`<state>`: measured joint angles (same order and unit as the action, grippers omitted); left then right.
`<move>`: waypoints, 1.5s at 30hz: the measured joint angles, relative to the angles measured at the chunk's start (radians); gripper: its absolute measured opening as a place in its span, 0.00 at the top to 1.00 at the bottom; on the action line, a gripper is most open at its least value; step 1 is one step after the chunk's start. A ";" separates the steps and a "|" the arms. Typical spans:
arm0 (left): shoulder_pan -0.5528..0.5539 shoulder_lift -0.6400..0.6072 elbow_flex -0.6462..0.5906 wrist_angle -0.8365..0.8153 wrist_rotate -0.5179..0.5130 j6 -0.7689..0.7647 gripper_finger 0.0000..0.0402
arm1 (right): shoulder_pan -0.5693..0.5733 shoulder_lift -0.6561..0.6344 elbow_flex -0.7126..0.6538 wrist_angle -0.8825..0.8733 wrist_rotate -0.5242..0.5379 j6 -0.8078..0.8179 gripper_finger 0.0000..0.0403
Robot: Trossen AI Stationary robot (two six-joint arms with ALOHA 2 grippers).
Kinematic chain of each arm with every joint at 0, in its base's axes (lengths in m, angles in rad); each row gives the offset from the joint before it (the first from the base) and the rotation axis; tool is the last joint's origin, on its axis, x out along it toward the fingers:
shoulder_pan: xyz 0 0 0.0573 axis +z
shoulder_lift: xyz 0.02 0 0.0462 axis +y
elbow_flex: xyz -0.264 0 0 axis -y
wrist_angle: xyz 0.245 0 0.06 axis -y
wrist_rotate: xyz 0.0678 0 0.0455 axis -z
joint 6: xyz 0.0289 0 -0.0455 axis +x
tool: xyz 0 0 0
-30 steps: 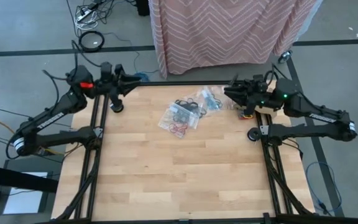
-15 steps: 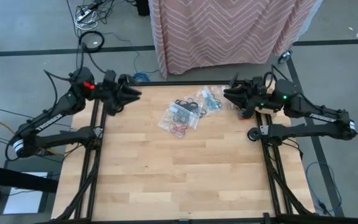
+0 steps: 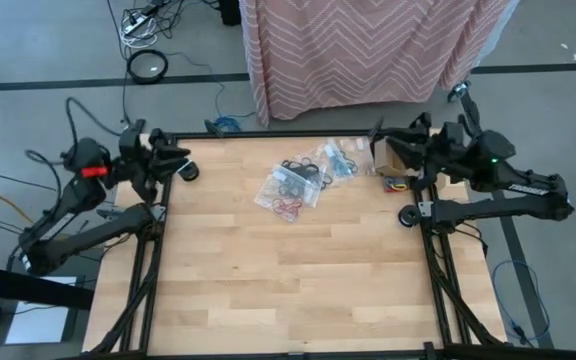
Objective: Sort rubber bands
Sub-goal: Return to Home Position
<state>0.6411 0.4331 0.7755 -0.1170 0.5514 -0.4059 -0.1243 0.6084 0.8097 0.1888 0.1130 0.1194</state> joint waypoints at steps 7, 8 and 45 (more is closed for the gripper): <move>0.000 -0.207 -0.207 0.164 -0.058 -0.147 0.67 | 0.027 -0.061 0.000 0.061 -0.043 -0.087 0.77; 0.000 -0.228 -0.228 0.201 -0.055 -0.157 0.67 | 0.034 -0.074 0.000 0.086 -0.063 -0.117 0.78; -0.003 -0.432 -0.767 0.926 0.020 -0.519 0.67 | 0.079 -0.605 -0.451 0.123 -0.143 -0.087 0.98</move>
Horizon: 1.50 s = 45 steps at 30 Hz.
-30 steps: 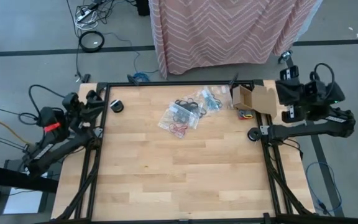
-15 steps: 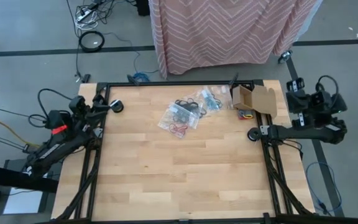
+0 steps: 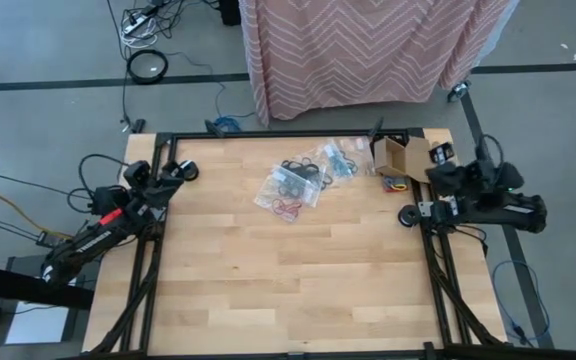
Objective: Sort rubber bands
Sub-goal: Return to Home Position
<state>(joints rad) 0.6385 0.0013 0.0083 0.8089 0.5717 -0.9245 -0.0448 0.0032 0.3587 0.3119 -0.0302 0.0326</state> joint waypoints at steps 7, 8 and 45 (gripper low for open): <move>0.000 0.000 0.000 -0.011 0.004 0.005 0.67 | 0.000 0.001 -0.111 -0.025 -0.105 0.088 0.98; 0.000 0.000 0.000 -0.019 0.014 0.002 0.67 | 0.000 0.001 -0.131 -0.025 -0.106 0.116 0.98; -0.068 0.001 -0.001 -0.383 0.000 0.104 0.67 | 0.000 0.001 -0.348 -0.104 -0.130 0.314 0.99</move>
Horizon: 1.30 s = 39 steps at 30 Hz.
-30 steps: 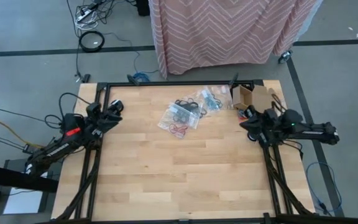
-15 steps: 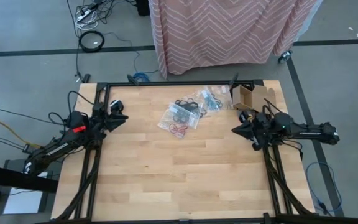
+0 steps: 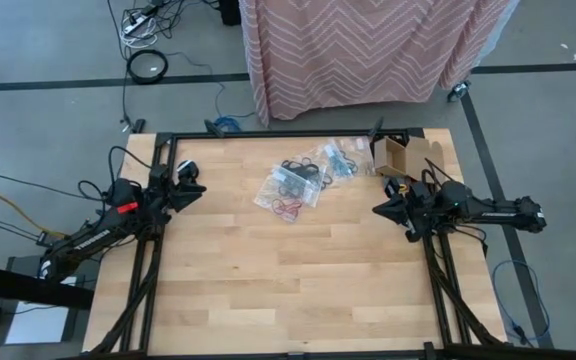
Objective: Sort rubber bands
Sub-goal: Return to Home Position
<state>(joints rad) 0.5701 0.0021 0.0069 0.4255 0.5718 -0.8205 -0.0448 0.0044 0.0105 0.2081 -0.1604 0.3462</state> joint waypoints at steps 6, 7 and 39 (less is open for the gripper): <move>0.000 0.000 0.000 0.002 0.003 0.005 0.67 | 0.000 0.000 0.000 0.000 0.001 -0.001 0.99; 0.000 0.000 0.000 0.002 0.004 0.005 0.67 | 0.000 0.000 0.000 0.000 0.001 -0.001 0.99; -0.439 -0.001 -0.001 0.055 0.006 0.005 0.67 | 0.000 0.000 0.000 0.000 0.002 -0.001 0.99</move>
